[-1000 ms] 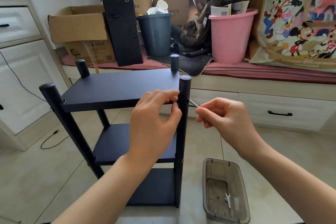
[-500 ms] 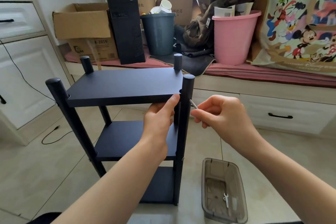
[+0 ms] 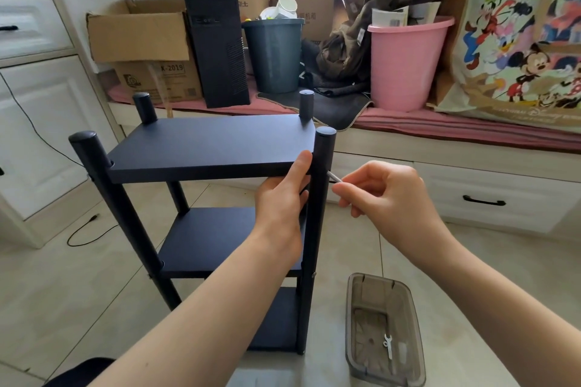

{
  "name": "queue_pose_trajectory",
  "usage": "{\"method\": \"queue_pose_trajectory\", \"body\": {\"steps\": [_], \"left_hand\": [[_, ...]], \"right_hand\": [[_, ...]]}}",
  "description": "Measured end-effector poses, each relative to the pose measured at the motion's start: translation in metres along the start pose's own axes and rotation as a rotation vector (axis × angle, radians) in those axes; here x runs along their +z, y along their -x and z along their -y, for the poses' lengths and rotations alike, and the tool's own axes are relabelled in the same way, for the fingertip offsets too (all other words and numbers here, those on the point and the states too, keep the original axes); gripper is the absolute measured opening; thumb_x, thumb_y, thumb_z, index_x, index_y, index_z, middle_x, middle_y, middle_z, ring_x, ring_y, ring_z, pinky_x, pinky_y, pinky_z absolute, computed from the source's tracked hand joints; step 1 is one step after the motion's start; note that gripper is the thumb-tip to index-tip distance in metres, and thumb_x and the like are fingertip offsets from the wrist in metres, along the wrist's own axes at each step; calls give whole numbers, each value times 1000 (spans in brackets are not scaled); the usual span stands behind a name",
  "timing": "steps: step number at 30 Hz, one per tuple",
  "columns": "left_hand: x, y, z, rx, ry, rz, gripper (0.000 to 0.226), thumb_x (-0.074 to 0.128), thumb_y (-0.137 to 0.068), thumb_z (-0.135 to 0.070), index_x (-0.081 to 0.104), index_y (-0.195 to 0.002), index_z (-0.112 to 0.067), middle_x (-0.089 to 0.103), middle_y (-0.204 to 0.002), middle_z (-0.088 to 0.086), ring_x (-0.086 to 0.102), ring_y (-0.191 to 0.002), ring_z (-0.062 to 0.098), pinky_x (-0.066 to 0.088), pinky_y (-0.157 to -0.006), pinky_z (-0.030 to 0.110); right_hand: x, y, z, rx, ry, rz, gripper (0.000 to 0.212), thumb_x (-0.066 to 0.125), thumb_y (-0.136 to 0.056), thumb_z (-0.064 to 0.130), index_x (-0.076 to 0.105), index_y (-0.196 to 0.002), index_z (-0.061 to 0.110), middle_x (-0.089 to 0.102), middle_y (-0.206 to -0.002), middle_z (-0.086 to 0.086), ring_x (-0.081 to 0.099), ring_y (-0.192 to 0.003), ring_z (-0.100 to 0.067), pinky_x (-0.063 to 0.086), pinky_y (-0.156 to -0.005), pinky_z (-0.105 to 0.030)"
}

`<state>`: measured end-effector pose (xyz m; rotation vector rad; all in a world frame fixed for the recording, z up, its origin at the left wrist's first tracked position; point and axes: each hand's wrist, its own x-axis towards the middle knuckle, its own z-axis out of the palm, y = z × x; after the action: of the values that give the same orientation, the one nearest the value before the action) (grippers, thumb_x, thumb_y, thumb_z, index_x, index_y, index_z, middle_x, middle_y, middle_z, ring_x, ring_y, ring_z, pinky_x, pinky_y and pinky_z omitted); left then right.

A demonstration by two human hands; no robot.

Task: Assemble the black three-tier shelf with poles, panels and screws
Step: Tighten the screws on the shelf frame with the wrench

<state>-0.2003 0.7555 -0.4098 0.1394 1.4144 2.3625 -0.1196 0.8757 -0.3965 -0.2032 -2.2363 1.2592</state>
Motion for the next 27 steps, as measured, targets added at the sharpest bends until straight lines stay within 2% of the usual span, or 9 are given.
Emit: {"method": "queue_pose_trajectory", "body": {"steps": [10,16,20,23,27], "left_hand": [[-4,-4,1,61,-47,10,27,67,-94,-28,75,-107,-7,76,-104,12,72,-102,27,57,-83,28],[-7,-4,1,84,-78,43,29,64,-96,-26,74,-110,-2,74,-110,18,69,-108,31,50,-106,43],[-12,-3,1,90,-122,66,29,64,-96,-28,75,-110,-6,75,-110,12,70,-108,25,48,-106,43],[-15,-4,2,95,-155,75,31,64,-95,-32,74,-112,-8,76,-109,9,71,-107,21,48,-101,39],[-15,-4,2,94,-171,60,28,65,-94,-33,76,-109,-11,76,-107,7,71,-105,20,48,-100,39]], "right_hand": [[-3,-5,-1,-68,70,-47,10,77,-84,18,69,-77,17,71,-64,8,65,-53,-7,54,-58,-18],[1,-2,0,-71,117,-60,11,78,-83,14,69,-78,13,70,-63,6,67,-53,-5,55,-61,-19],[1,0,3,-65,134,-68,11,78,-84,15,69,-79,12,70,-64,6,67,-53,-4,56,-63,-21],[3,3,4,-65,147,-68,10,77,-84,15,69,-80,12,70,-64,7,67,-54,-5,56,-64,-24],[4,2,5,-79,135,-87,11,77,-84,15,68,-79,13,70,-64,7,66,-53,-5,55,-62,-22]]}}
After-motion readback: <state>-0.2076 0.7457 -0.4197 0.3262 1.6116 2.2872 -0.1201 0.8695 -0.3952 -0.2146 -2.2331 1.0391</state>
